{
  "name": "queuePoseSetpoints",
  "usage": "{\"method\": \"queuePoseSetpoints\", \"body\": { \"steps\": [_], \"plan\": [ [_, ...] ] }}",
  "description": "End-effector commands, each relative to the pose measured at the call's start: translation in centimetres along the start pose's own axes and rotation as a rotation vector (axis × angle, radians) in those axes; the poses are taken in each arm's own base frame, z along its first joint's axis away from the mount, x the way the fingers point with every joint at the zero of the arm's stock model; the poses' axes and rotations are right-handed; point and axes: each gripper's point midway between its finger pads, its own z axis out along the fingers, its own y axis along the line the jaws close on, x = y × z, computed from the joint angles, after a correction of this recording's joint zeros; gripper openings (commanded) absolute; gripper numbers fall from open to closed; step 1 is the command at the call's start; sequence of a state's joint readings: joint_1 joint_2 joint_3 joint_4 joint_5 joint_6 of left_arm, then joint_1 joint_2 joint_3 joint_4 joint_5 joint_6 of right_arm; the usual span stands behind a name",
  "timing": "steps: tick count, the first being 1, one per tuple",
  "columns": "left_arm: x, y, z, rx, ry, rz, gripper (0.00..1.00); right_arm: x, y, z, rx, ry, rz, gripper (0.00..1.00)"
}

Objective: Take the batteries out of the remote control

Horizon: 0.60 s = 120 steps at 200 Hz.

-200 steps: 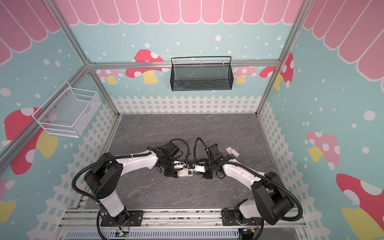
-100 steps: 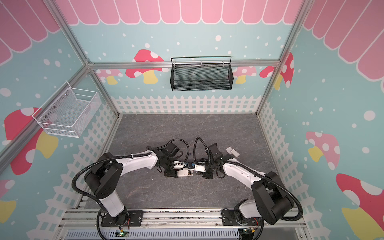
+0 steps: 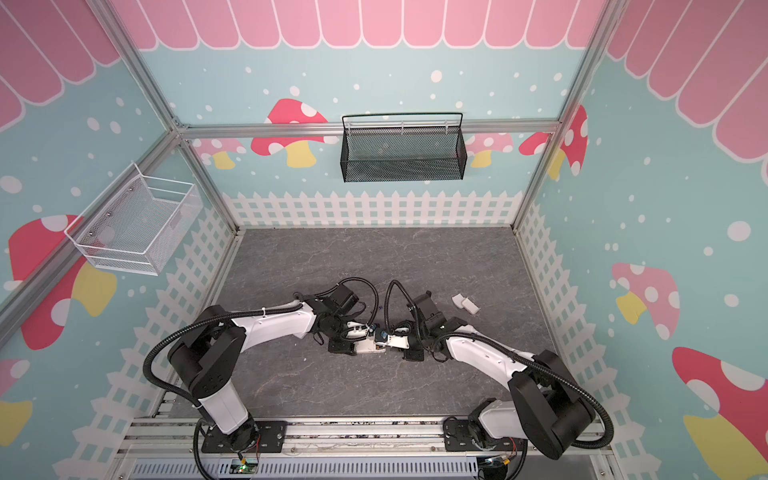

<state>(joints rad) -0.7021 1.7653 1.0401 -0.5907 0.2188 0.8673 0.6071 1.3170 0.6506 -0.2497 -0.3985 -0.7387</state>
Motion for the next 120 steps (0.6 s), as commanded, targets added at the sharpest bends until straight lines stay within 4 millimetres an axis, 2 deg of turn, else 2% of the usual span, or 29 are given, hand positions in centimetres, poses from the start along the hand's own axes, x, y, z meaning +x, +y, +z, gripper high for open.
{"method": "queuePoseSetpoints", "body": {
  "steps": [1,71,96,120],
  "plan": [
    [1.9,-2.6,0.2,0.085,0.069,0.018,0.33,0.9,-2.5,0.5,0.163,0.051,-0.019,0.0],
    [1.9,-2.7,0.3,0.089,0.068,0.019,0.33,-2.1,-6.6,-3.3,0.441,-0.041,-0.066,0.0],
    [1.9,-2.7,0.3,0.086,0.069,0.017,0.33,-2.1,-7.0,-4.1,0.485,-0.04,-0.074,0.0],
    [1.9,-2.5,0.3,0.078,0.068,0.006,0.33,-1.5,-6.7,-3.9,0.481,-0.025,-0.066,0.0]
  ]
}}
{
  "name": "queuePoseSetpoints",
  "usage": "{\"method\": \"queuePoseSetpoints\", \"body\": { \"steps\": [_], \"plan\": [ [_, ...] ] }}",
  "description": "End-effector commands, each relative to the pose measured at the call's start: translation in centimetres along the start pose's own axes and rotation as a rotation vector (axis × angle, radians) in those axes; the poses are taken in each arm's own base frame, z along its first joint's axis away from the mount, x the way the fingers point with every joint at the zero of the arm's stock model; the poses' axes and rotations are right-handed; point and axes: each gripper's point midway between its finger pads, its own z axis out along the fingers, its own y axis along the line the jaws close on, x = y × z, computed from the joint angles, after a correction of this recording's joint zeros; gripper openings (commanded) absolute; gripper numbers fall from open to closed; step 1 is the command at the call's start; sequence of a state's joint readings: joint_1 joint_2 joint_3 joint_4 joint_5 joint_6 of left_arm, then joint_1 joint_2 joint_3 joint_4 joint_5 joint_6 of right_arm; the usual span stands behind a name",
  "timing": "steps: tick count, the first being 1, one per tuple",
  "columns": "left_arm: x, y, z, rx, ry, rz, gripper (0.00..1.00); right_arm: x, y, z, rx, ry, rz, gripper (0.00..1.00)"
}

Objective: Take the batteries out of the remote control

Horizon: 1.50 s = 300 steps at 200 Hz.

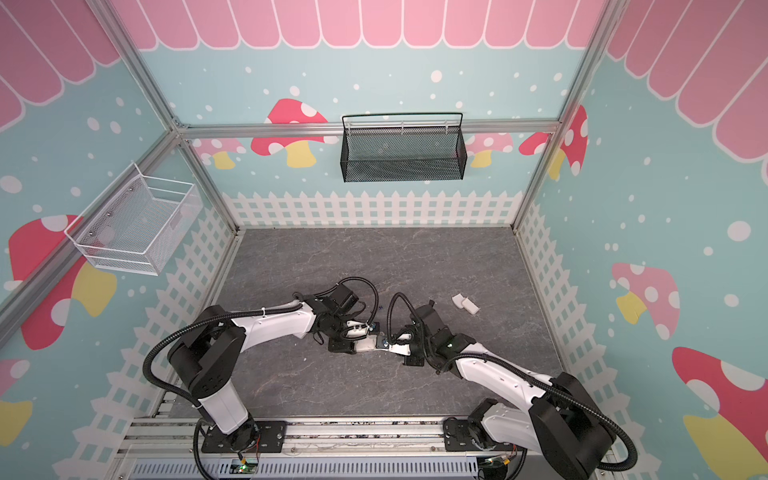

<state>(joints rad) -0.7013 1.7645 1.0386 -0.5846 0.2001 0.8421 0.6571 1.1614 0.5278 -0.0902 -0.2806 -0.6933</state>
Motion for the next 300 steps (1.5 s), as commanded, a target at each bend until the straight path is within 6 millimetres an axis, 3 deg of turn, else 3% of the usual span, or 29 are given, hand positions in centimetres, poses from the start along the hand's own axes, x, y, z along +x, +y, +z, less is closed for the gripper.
{"method": "queuePoseSetpoints", "body": {
  "steps": [1,76,97,112,137,160,189,209,233,251,277,300],
  "plan": [
    [1.7,-2.7,0.3,0.093,0.059,0.032,0.33,-0.5,-6.4,-1.4,0.296,0.021,-0.018,0.0],
    [2.1,-0.3,-1.2,-0.02,0.065,-0.011,0.26,1.6,-5.2,-1.3,0.288,0.077,0.029,0.0],
    [2.2,1.0,-1.9,-0.086,0.056,-0.034,0.22,1.2,-4.4,-1.5,0.248,0.053,0.062,0.0],
    [2.3,2.0,-2.4,-0.127,0.05,-0.052,0.2,-0.2,-3.0,-1.9,0.164,-0.012,0.076,0.0],
    [2.4,2.8,-3.2,-0.163,0.025,-0.081,0.21,-4.8,1.5,-3.3,-0.138,-0.229,0.107,0.0],
    [2.5,2.9,-3.5,-0.175,0.007,-0.086,0.22,-8.8,7.6,-4.3,-0.47,-0.392,0.111,0.0],
    [2.4,3.4,-4.0,-0.204,-0.021,-0.095,0.23,-7.5,17.2,-2.6,-0.776,-0.217,-0.158,0.0],
    [2.5,4.2,-4.9,-0.233,-0.04,-0.127,0.23,-6.0,20.0,-1.3,-0.809,-0.135,-0.321,0.0],
    [2.5,4.7,-6.2,-0.25,-0.07,-0.15,0.23,-3.7,19.7,-0.3,-0.752,-0.028,-0.374,0.0],
    [2.5,4.8,-6.9,-0.259,-0.089,-0.159,0.23,-1.7,16.7,-0.2,-0.604,0.084,-0.4,0.0],
    [2.5,4.8,-7.1,-0.252,-0.102,-0.17,0.23,-0.3,12.3,-0.4,-0.387,0.155,-0.391,0.0],
    [2.7,5.0,-7.3,-0.255,-0.1,-0.178,0.24,-0.9,9.3,-0.9,-0.248,0.162,-0.351,0.0]
  ]
}}
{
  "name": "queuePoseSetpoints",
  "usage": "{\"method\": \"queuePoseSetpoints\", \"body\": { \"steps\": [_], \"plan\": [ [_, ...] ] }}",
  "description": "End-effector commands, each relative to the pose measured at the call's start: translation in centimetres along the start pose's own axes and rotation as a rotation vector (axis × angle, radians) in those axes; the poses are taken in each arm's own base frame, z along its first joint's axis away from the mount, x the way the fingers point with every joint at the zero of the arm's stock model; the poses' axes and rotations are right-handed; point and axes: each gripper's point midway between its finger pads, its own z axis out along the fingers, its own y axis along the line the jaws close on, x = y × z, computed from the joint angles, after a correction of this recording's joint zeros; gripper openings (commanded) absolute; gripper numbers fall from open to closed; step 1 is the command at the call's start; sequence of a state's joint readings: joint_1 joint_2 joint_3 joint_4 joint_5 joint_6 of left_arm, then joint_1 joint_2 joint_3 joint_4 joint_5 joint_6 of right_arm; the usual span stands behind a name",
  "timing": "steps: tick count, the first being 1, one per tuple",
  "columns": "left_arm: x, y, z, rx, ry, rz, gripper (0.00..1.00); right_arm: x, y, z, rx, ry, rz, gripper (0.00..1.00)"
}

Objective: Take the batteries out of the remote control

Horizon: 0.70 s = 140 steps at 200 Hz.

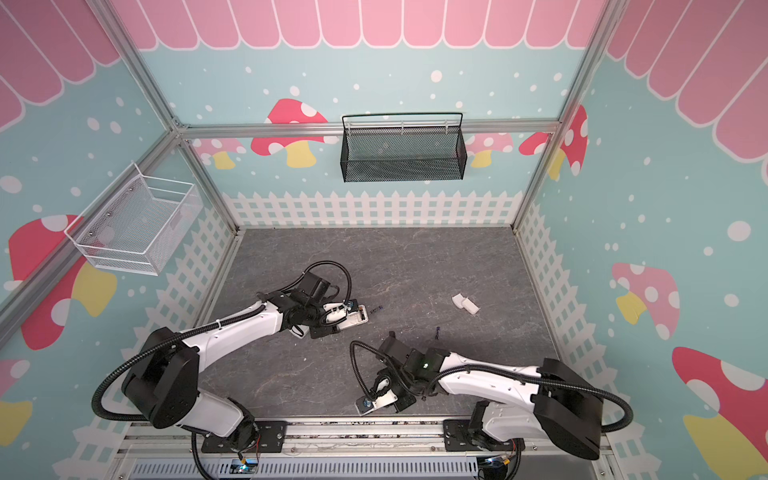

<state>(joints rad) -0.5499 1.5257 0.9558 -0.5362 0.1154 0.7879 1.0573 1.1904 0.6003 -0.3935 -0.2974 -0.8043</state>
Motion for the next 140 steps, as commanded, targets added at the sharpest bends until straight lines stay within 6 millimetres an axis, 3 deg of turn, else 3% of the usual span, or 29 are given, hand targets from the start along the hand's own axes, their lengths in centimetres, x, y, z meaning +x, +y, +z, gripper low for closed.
{"method": "queuePoseSetpoints", "body": {
  "steps": [1,22,39,94,140],
  "plan": [
    [-0.4,0.2,-0.5,0.001,-0.034,-0.021,0.23,3.8,-2.3,-1.5,0.152,0.178,0.032,0.0],
    [-0.1,0.5,-0.6,-0.001,-0.031,-0.034,0.23,1.6,-4.1,-3.6,0.245,0.048,0.057,0.0],
    [0.1,0.6,-0.7,-0.003,-0.031,-0.044,0.23,0.4,-4.1,-4.4,0.242,-0.025,0.074,0.0],
    [0.6,1.0,-1.0,-0.003,-0.032,-0.065,0.23,-2.1,1.9,-3.8,-0.08,-0.189,0.047,0.0],
    [0.8,1.1,-0.8,-0.001,-0.027,-0.066,0.23,-1.2,4.9,-3.4,-0.253,-0.156,0.019,0.0]
  ]
}}
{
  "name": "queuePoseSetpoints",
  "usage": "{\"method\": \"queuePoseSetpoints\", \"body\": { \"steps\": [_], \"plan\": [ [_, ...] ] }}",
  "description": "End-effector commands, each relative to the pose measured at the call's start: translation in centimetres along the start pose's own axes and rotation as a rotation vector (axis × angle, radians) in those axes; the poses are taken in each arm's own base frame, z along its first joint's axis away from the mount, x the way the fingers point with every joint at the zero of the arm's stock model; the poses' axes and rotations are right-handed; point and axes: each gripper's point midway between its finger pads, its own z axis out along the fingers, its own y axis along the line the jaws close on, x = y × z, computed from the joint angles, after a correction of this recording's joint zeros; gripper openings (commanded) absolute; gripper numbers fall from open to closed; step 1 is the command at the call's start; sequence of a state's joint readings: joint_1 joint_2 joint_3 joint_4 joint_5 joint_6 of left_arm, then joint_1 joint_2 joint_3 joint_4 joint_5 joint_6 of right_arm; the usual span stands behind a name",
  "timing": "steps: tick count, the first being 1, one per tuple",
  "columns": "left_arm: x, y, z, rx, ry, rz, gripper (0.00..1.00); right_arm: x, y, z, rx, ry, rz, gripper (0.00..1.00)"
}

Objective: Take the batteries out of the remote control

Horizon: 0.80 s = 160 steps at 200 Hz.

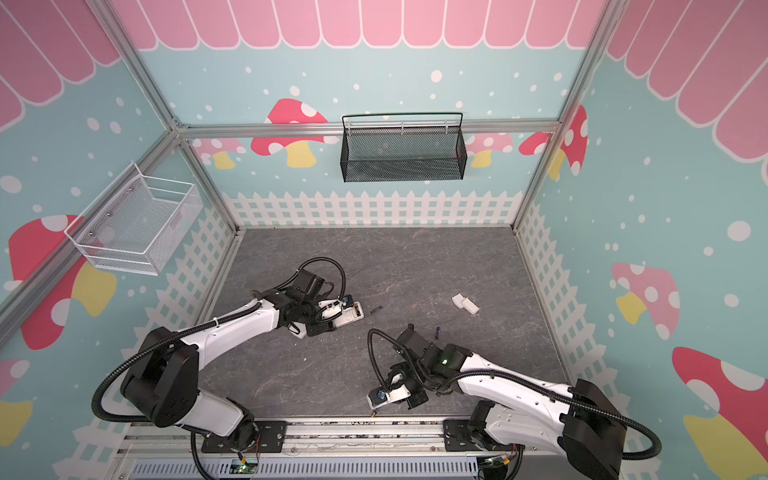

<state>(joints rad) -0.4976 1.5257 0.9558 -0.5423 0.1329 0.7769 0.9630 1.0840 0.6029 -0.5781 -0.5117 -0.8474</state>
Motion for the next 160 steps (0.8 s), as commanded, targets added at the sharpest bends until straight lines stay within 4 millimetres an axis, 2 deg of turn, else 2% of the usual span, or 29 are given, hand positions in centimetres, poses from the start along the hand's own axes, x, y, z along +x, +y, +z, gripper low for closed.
{"method": "queuePoseSetpoints", "body": {
  "steps": [1,30,111,139,160],
  "plan": [
    [-0.3,0.0,-0.6,0.005,-0.03,-0.007,0.23,-0.5,2.3,-0.2,-0.135,-0.025,-0.039,0.0],
    [-0.3,0.0,-0.5,0.008,-0.025,-0.009,0.23,1.1,2.5,0.4,-0.157,0.048,-0.042,0.0],
    [-0.1,-0.1,-0.2,0.022,-0.021,-0.014,0.23,0.7,-0.6,0.3,-0.01,0.003,-0.043,0.0],
    [-0.1,-0.1,-0.2,0.022,-0.018,-0.016,0.23,1.8,-0.7,0.5,0.002,0.047,-0.045,0.0],
    [-0.1,-0.1,-0.1,0.023,-0.017,-0.013,0.23,1.8,-0.5,0.4,-0.001,0.043,-0.047,0.0]
  ]
}}
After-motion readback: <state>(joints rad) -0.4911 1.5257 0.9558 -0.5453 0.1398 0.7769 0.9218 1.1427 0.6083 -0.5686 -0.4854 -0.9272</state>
